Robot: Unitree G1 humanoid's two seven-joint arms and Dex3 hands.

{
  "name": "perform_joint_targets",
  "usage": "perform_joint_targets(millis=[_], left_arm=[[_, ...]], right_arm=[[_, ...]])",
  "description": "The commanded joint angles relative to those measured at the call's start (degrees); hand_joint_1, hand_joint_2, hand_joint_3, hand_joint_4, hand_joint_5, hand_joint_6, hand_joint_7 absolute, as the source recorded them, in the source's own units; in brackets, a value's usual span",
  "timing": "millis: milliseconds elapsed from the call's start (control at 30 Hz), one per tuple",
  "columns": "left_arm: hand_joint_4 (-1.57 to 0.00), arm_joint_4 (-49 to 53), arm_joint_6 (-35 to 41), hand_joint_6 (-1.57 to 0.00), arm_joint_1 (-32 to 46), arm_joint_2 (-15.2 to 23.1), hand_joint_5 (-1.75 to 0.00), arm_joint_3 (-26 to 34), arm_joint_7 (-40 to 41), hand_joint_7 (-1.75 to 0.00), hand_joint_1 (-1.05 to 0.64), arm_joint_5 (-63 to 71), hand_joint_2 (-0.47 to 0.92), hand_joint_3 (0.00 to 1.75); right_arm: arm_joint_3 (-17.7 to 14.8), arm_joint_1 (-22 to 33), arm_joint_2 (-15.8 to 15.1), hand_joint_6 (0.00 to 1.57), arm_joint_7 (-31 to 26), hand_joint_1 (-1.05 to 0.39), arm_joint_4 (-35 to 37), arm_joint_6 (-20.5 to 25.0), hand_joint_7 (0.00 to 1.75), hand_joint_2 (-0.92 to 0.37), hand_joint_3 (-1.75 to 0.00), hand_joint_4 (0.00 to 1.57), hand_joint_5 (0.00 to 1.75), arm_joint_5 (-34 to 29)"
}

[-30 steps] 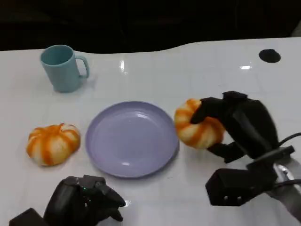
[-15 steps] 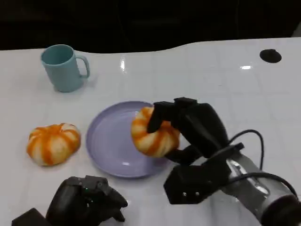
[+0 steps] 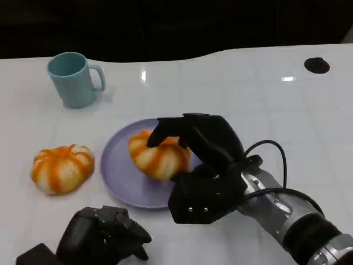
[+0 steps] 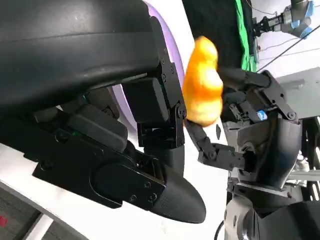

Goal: Grasp the bread from the table and place it into the plate.

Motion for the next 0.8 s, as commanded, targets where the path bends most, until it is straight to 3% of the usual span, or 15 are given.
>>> perform_joint_targets(millis=[33, 100, 167, 367, 800], left_arm=[[-1.25, -0.4, 0.2, -1.35, 0.3, 0.7, -0.93, 0.2, 0.9, -0.59, -1.05, 0.5, 0.89, 0.0], [-1.25, -1.1, 1.4, -1.36, 0.5, 0.7, -0.94, 0.2, 1.0, -0.6, -1.05, 0.4, 0.88, 0.0], [-1.25, -1.2, 1.5, -1.37, 0.5, 0.7, -0.94, 0.2, 0.9, -0.6, -1.05, 0.4, 0.88, 0.0], [-1.25, -0.9, 0.9, -1.36, 0.3, 0.7, -0.93, 0.3, 0.6, -0.59, -1.05, 0.3, 0.88, 0.0], [-1.24, -0.2, 0.2, -1.35, 0.0, 0.9, -0.94, 0.5, 0.4, -0.59, -1.05, 0.3, 0.9, 0.01]], right_arm=[[0.8, 0.5, -2.0, 0.59, 4.4, -0.27, -3.8, 2.7, 0.02, -0.79, -0.31, 0.46, 0.24, -0.2], [0.8, 1.4, -2.6, 0.49, 6.3, -0.31, -5.6, 3.6, 0.01, -0.88, -0.15, 0.39, 0.18, 0.2], [0.8, 2.2, -3.2, 0.44, 7.6, -0.35, -7.2, 4.1, 0.0, -0.91, -0.1, 0.34, 0.15, 0.4], [0.5, 5.5, -5.3, 0.36, 12.1, -0.46, -13.3, 4.8, 0.0, -0.92, -0.11, 0.28, 0.13, 1.7], [-1.8, 14.0, -10.5, 0.4, 16.8, -0.46, -27.2, 3.2, 0.02, -0.92, -0.11, 0.34, 0.19, 4.5]])
